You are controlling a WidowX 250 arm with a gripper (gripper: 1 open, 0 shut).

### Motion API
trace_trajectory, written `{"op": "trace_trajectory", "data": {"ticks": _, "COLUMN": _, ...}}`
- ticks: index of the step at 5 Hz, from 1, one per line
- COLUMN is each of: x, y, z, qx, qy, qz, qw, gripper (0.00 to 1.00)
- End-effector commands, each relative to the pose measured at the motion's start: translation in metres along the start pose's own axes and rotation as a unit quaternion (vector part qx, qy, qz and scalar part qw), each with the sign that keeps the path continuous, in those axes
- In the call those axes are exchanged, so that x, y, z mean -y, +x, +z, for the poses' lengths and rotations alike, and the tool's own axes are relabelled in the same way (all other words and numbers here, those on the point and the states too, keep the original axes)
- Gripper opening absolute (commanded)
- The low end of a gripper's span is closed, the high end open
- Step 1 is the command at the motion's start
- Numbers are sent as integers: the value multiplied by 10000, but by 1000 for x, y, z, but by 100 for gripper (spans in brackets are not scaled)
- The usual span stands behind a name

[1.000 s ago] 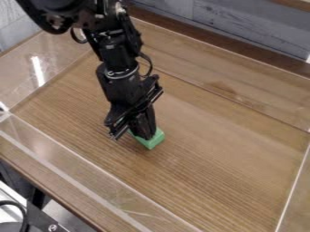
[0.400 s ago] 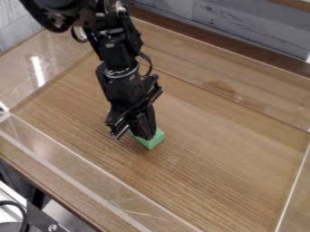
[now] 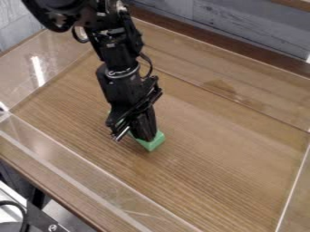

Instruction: Remove the green block from inside the brown bowl and put it on the table

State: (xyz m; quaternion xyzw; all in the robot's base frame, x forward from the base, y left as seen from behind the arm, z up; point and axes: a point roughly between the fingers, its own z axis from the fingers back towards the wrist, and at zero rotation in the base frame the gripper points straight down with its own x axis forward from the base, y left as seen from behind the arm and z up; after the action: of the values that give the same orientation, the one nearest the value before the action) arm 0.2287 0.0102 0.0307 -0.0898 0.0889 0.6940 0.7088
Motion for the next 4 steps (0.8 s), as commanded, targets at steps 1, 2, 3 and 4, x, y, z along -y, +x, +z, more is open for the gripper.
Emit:
{"op": "trace_trajectory", "data": {"ticks": 1, "x": -2, "y": -5, "z": -1, "qx": -48, "qy": 89, "qz": 17, "qw": 9999, "gripper": 0}}
{"op": "trace_trajectory", "data": {"ticks": 2, "x": -3, "y": -5, "z": 0, "qx": -71, "qy": 130, "qz": 39, "qw": 9999, "gripper": 0}}
{"op": "trace_trajectory", "data": {"ticks": 3, "x": -4, "y": -6, "z": 1, "qx": -87, "qy": 167, "qz": 36, "qw": 9998, "gripper": 0}}
{"op": "trace_trajectory", "data": {"ticks": 4, "x": -5, "y": -8, "z": 1, "qx": -58, "qy": 322, "qz": -189, "qw": 9993, "gripper": 0}}
